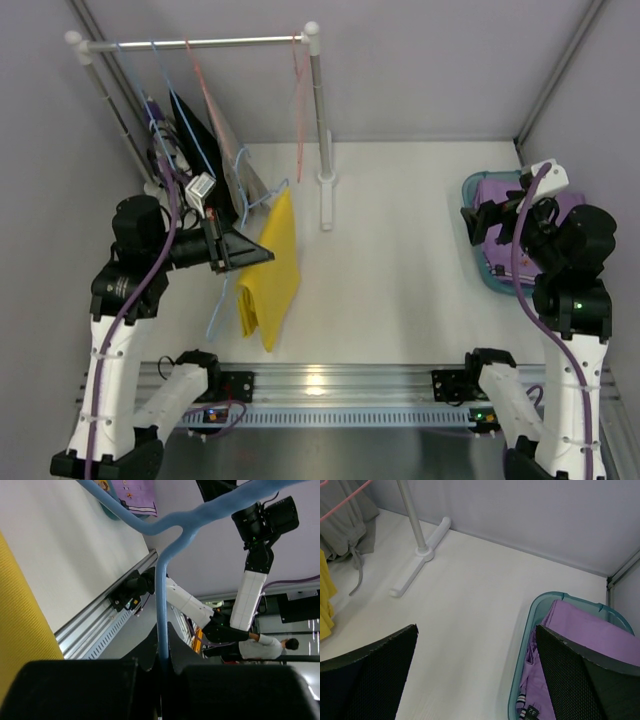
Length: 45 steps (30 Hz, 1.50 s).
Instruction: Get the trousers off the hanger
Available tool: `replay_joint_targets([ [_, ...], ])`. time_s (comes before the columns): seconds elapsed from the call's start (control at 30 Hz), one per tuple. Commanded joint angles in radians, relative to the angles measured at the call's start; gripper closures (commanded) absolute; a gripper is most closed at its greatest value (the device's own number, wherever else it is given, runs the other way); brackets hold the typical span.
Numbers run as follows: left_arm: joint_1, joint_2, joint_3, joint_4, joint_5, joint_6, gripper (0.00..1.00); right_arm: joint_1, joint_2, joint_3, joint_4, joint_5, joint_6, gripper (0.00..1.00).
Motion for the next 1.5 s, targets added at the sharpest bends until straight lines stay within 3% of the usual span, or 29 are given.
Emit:
replay_joint_targets([
  [0.0, -0.02, -0.038, 0.006, 0.216, 0.117, 0.0, 1.0, -0.011, -0.019, 0.002, -0.02, -0.048, 0.015, 0.01],
  [0.23, -0.115, -0.007, -0.034, 0.238, 0.093, 0.045, 1.0, -0.011, -0.022, 0.01, -0.03, -0.068, 0.02, 0.0],
  [0.3, -0.198, 0.024, -0.034, 0.253, 0.062, 0.062, 1.0, -0.011, -0.022, 0.011, -0.032, -0.07, 0.02, 0.01],
  [0.37, -0.352, 0.071, -0.016, 0.264, -0.04, 0.118, 1.0, -0.011, -0.024, 0.011, -0.035, -0.071, 0.017, 0.01],
  [0.47, -0.483, 0.143, 0.04, 0.282, -0.189, 0.154, 1.0, -0.011, -0.022, 0.013, -0.038, -0.073, 0.015, 0.01],
  [0.77, -0.611, 0.365, 0.19, 0.494, -0.6, -0.006, 1.0, -0.011, -0.044, 0.0, -0.073, -0.07, -0.017, 0.0],
  [0.9, -0.701, 0.473, 0.283, 0.502, -0.779, -0.099, 1.0, -0.011, -0.068, -0.036, -0.069, -0.06, -0.026, 0.0],
  [1.0, -0.744, 0.579, 0.424, 0.415, -0.907, -0.164, 1.0, -0.008, -0.083, -0.069, -0.046, -0.067, -0.014, 0.01],
  [1.23, -0.781, 0.783, 0.657, 0.397, -1.018, -0.29, 1.0, 0.021, -0.134, -0.184, 0.069, -0.067, 0.017, 0.0],
  [1.47, -0.797, 0.87, 0.753, 0.452, -1.075, -0.314, 1.0, 0.069, -0.194, -0.288, 0.218, -0.065, 0.104, 0.0],
])
